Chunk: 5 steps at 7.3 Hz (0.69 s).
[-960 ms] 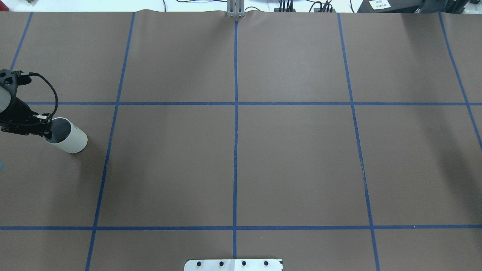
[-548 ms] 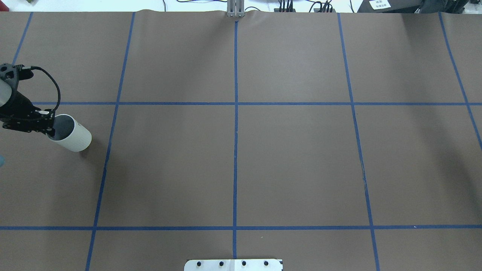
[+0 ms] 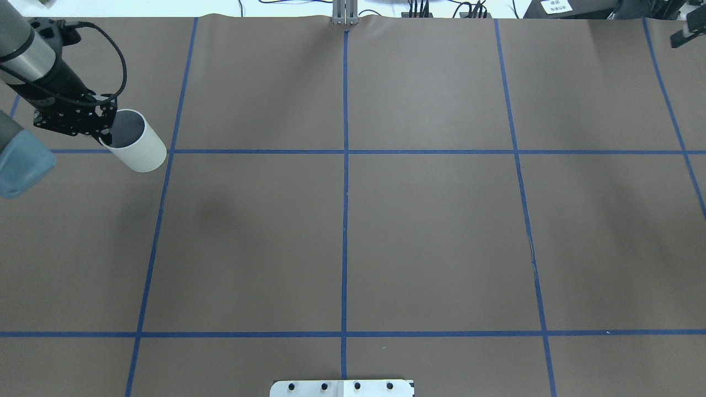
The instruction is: Left arm hands cup to right arm to dump lemon
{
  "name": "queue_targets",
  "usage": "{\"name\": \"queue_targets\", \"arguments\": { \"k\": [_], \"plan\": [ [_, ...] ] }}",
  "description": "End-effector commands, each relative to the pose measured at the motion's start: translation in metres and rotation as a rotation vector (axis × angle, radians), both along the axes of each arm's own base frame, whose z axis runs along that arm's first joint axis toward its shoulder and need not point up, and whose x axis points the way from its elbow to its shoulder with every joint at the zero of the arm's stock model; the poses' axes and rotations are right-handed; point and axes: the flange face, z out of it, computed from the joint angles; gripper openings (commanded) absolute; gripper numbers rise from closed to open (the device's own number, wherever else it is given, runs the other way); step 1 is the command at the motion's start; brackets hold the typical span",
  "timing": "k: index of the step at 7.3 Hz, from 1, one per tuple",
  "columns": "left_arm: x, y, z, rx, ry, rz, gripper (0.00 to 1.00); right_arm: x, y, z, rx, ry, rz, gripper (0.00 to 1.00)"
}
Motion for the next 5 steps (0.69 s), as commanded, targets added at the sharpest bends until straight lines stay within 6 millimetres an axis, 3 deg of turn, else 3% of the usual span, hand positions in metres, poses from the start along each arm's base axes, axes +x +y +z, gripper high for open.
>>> {"name": "queue_targets", "arguments": {
  "k": [1,3,4,5],
  "plan": [
    [0.011,-0.022,-0.037,-0.004,0.002,-0.007,0.00,-0.113,-0.003,-0.052,0.014,0.046,-0.036,0.98],
    [0.022,-0.041,-0.061,-0.021,-0.007,-0.008,0.00,-0.203,0.024,-0.087,0.067,-0.065,-0.047,0.95],
    [0.031,-0.055,-0.075,-0.037,-0.009,-0.017,0.00,-0.251,0.046,-0.105,0.199,-0.112,-0.023,0.96],
    [0.043,-0.072,-0.093,-0.078,-0.010,-0.061,0.00,-0.284,0.066,-0.121,0.332,-0.130,0.012,0.98]
  ]
}}
